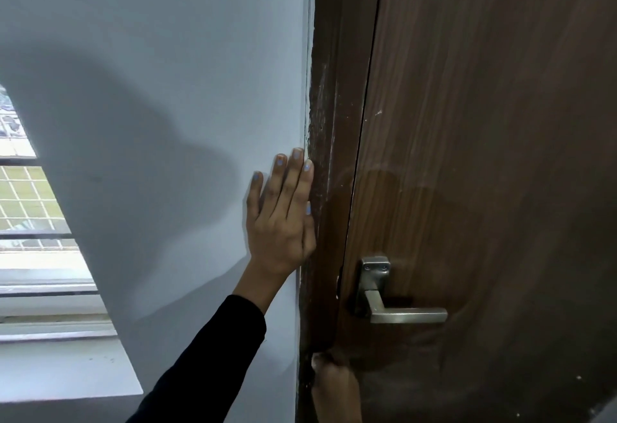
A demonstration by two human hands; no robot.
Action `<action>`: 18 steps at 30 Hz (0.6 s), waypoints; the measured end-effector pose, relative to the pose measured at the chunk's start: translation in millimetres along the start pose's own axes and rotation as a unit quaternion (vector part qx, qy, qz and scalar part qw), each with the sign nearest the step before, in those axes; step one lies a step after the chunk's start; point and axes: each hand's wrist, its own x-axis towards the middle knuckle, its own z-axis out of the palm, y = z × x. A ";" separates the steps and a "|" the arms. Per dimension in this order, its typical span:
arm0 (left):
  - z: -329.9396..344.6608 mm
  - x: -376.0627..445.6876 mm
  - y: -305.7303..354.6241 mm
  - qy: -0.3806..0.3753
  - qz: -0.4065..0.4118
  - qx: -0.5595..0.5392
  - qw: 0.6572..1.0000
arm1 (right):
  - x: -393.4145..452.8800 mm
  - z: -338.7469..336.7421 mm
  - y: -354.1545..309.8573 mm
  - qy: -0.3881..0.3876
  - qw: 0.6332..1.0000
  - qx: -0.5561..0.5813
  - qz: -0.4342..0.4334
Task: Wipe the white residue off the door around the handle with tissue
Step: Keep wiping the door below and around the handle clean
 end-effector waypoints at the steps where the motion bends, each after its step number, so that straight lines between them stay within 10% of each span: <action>1: -0.2 0.0 0.2 -0.001 0.000 0.000 1.000 | 0.4 -6.5 -6.4 -0.009 1.000 0.012 0.027; 7: -1.7 0.7 2.4 0.007 -0.007 -0.010 1.000 | 42.2 -95.7 -69.2 0.380 0.894 0.150 -0.185; 13: -2.7 -0.7 2.6 0.006 -0.008 -0.021 1.000 | 109.5 -156.7 -97.4 0.425 0.854 0.081 -0.290; 18: 0.7 -2.8 0.8 0.000 -0.009 -0.017 1.000 | 115.6 -173.2 -67.9 0.517 0.829 0.135 -0.168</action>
